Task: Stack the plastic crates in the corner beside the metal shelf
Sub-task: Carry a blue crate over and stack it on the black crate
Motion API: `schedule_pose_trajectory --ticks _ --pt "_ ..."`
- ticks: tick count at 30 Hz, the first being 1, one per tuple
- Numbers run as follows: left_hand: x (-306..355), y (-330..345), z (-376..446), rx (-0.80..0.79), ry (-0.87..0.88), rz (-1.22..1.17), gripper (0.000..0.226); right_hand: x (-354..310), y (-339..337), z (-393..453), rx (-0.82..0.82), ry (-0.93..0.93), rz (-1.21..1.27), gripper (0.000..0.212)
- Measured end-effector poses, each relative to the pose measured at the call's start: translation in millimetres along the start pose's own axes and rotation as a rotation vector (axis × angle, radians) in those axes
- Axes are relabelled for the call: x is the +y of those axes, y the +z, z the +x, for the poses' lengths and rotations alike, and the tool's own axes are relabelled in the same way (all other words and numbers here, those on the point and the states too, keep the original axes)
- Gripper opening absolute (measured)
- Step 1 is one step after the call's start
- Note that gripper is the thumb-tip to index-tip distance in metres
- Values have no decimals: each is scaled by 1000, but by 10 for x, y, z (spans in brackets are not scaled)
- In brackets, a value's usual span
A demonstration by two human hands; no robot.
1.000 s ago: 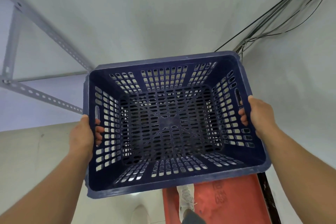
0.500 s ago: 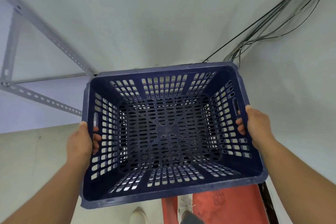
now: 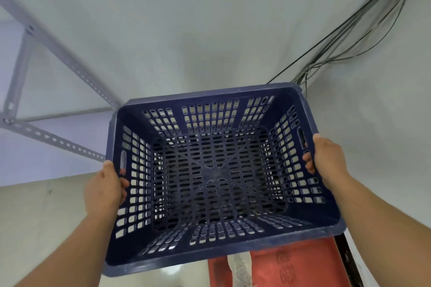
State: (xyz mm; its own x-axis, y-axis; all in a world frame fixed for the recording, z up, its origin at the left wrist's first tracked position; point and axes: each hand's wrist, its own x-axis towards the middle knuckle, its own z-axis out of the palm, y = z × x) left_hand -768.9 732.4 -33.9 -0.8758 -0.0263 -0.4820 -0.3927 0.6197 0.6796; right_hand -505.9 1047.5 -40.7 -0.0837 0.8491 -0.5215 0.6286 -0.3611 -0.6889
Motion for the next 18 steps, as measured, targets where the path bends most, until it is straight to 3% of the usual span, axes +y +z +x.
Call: schedule_pose_trajectory --ticks 6,18 --pt "-44 -207 -54 -114 95 149 54 -59 -133 -160 -75 -18 -211 46" --pt "-153 -241 -201 -16 108 -5 40 -4 -137 -288 10 -152 -173 34"
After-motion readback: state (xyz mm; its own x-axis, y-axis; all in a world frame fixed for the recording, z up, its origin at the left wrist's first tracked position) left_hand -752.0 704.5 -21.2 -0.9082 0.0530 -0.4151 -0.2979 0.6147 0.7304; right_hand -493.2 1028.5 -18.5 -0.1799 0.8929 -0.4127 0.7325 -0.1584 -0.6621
